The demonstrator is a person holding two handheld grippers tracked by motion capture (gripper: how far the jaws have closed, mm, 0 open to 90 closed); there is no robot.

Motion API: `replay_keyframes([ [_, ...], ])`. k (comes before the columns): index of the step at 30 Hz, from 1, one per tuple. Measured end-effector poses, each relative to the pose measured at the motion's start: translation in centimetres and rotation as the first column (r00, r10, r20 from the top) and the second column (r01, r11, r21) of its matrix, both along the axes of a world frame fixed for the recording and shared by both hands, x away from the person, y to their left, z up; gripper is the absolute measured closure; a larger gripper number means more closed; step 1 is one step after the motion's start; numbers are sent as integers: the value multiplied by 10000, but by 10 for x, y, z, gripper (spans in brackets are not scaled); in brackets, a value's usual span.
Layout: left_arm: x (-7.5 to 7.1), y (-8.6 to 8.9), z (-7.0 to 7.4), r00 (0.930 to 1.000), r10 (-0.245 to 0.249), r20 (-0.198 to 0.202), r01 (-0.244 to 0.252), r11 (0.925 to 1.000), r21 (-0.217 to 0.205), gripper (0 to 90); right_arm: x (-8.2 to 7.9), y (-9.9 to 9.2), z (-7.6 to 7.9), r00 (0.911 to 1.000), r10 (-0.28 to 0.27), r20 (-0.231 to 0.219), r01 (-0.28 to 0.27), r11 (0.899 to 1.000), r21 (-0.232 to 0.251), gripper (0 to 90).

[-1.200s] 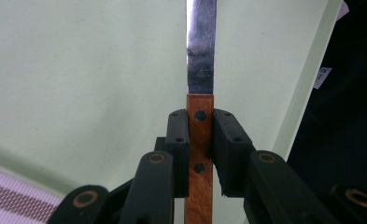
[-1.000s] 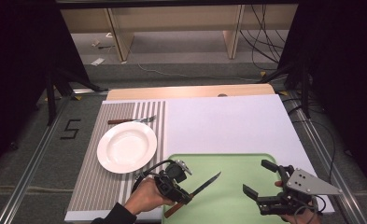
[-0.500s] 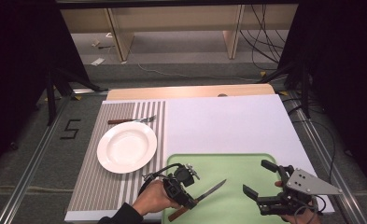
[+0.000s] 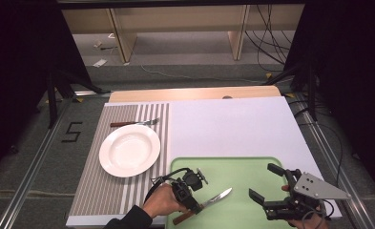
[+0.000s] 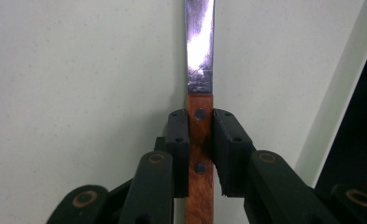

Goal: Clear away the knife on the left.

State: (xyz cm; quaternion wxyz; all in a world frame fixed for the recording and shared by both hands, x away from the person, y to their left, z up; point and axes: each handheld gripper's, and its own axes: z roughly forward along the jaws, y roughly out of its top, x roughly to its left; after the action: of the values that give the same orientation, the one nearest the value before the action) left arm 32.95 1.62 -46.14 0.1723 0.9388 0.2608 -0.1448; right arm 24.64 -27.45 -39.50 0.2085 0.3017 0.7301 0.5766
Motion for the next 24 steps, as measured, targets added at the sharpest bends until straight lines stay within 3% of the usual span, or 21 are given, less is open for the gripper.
replay_keyframes([
  [2,-1,0,0,10000,-60,31,60,10000,-34,767,0,0,0,10000,5,15,-6,10000,34,53],
  [3,0,0,-1,9995,-268,169,273,9993,-246,756,0,0,0,10000,28,11,-28,10000,43,53],
  [5,-1,0,-1,10000,-82,-9,81,9996,-265,745,0,0,0,10000,56,14,-56,10000,62,53],
  [7,-1,1,1,10000,-22,80,25,9994,-351,672,0,0,1,10000,79,34,-79,9999,63,53],
  [11,-1,4,8,9973,69,728,-1,9956,-933,470,-1,0,1,9999,108,33,-108,9999,47,52],
  [16,-6,7,19,9862,164,1648,105,9869,-1611,273,-1,0,1,9999,149,46,-149,9999,69,52],
  [21,-17,-1,24,9697,-217,2433,666,9818,-1780,266,-1,0,1,9999,164,46,-164,9999,38,52],
  [24,-25,-8,26,9585,-563,2794,1097,9777,-1791,413,-1,0,1,9998,173,13,-173,9999,2,52],
])
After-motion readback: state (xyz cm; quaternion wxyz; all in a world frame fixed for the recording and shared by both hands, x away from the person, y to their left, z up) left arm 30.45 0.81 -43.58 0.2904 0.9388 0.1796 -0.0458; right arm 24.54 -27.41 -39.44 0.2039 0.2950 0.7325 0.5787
